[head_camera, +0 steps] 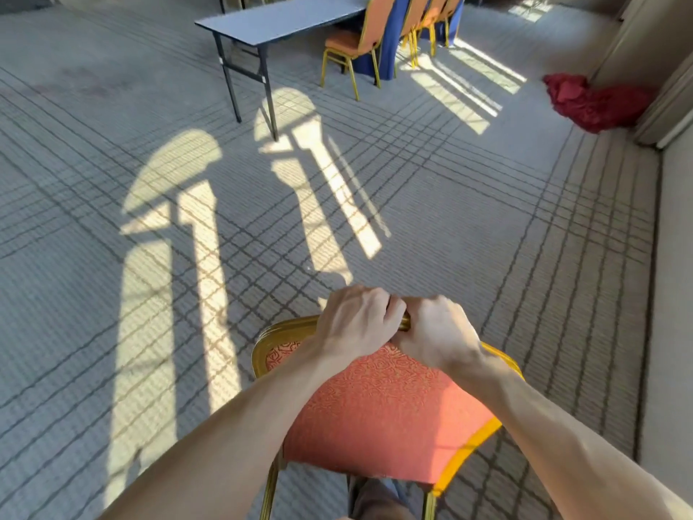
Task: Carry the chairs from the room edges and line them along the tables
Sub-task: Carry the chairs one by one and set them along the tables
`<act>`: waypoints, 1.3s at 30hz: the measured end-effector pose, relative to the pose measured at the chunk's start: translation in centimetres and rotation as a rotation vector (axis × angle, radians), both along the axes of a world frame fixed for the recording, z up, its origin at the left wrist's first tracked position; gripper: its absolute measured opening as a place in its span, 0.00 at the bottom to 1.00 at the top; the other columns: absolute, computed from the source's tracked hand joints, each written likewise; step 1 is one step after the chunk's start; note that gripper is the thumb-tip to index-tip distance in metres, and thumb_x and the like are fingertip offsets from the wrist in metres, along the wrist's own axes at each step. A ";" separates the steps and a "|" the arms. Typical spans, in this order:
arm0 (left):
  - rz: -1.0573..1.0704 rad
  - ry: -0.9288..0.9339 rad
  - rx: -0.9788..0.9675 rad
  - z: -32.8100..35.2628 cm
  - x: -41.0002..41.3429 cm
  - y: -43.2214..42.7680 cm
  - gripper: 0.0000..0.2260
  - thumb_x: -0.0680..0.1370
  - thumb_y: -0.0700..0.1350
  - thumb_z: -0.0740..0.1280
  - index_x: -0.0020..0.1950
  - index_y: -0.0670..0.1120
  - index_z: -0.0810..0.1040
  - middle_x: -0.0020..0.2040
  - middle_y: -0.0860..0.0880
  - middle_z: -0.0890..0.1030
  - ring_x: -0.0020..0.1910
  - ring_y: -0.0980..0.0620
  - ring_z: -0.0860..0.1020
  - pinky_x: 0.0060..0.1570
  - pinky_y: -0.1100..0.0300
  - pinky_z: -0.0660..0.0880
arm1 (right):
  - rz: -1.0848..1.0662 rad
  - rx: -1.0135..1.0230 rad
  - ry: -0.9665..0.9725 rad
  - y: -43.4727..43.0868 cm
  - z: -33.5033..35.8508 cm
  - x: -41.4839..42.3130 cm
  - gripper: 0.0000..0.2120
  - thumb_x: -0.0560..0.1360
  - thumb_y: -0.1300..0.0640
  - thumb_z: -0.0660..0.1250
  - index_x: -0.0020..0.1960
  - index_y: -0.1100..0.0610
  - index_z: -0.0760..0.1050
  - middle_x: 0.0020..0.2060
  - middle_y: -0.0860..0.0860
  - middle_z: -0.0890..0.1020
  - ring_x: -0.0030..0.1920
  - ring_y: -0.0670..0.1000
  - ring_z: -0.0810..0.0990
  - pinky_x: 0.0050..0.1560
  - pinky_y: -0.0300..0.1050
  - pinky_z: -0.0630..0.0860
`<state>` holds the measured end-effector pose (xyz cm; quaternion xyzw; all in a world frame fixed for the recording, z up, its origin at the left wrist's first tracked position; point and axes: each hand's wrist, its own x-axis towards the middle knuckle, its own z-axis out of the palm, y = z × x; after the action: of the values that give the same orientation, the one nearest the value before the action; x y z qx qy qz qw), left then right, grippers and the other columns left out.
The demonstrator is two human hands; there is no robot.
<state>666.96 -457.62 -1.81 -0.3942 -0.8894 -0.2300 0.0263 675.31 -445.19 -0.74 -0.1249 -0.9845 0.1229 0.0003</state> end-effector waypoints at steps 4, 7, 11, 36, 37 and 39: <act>0.007 -0.043 -0.076 1.0 -7.0 5.9 0.19 0.81 0.49 0.57 0.33 0.42 0.73 0.34 0.43 0.80 0.36 0.43 0.77 0.42 0.50 0.73 | -0.006 -0.054 -0.028 5.7 0.1 -7.3 0.20 0.67 0.36 0.69 0.52 0.47 0.77 0.43 0.50 0.84 0.47 0.58 0.82 0.42 0.46 0.77; -0.001 -0.055 -0.096 1.6 -10.8 9.8 0.20 0.81 0.49 0.57 0.30 0.45 0.68 0.33 0.44 0.78 0.35 0.44 0.75 0.42 0.50 0.73 | 0.045 -0.032 -0.033 9.6 0.3 -11.3 0.20 0.69 0.35 0.69 0.52 0.48 0.78 0.44 0.51 0.84 0.48 0.57 0.82 0.45 0.47 0.78; 0.016 -0.028 -0.095 3.1 -15.6 13.9 0.20 0.81 0.49 0.57 0.29 0.47 0.65 0.35 0.44 0.78 0.35 0.47 0.71 0.40 0.53 0.67 | 0.119 0.016 0.012 14.1 1.5 -16.5 0.20 0.71 0.35 0.67 0.54 0.49 0.78 0.46 0.51 0.85 0.51 0.57 0.82 0.48 0.49 0.78; -0.064 -0.158 -0.060 -1.4 -37.3 30.6 0.19 0.80 0.51 0.55 0.31 0.46 0.70 0.29 0.50 0.75 0.31 0.48 0.76 0.36 0.55 0.73 | 0.019 0.145 -0.025 30.6 -2.5 -37.7 0.10 0.66 0.48 0.66 0.43 0.51 0.80 0.34 0.49 0.84 0.39 0.58 0.83 0.34 0.45 0.74; -0.058 -0.177 -0.078 -1.1 -38.4 31.5 0.19 0.80 0.52 0.55 0.32 0.46 0.70 0.29 0.49 0.74 0.32 0.47 0.76 0.35 0.56 0.71 | 0.017 0.166 -0.058 30.9 -2.0 -38.8 0.11 0.68 0.47 0.66 0.46 0.50 0.80 0.38 0.49 0.85 0.43 0.58 0.83 0.38 0.46 0.76; -0.026 -0.221 -0.081 -0.9 -40.1 32.8 0.20 0.80 0.52 0.56 0.31 0.45 0.70 0.28 0.49 0.74 0.30 0.49 0.74 0.33 0.57 0.69 | -0.013 0.155 -0.106 31.5 -1.1 -40.4 0.13 0.69 0.46 0.65 0.50 0.49 0.79 0.43 0.48 0.85 0.49 0.57 0.82 0.44 0.47 0.77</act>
<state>626.83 -424.77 -2.67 -0.3786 -0.8903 -0.2362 -0.0907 634.89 -413.72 -1.80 -0.1371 -0.9889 0.0395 -0.0413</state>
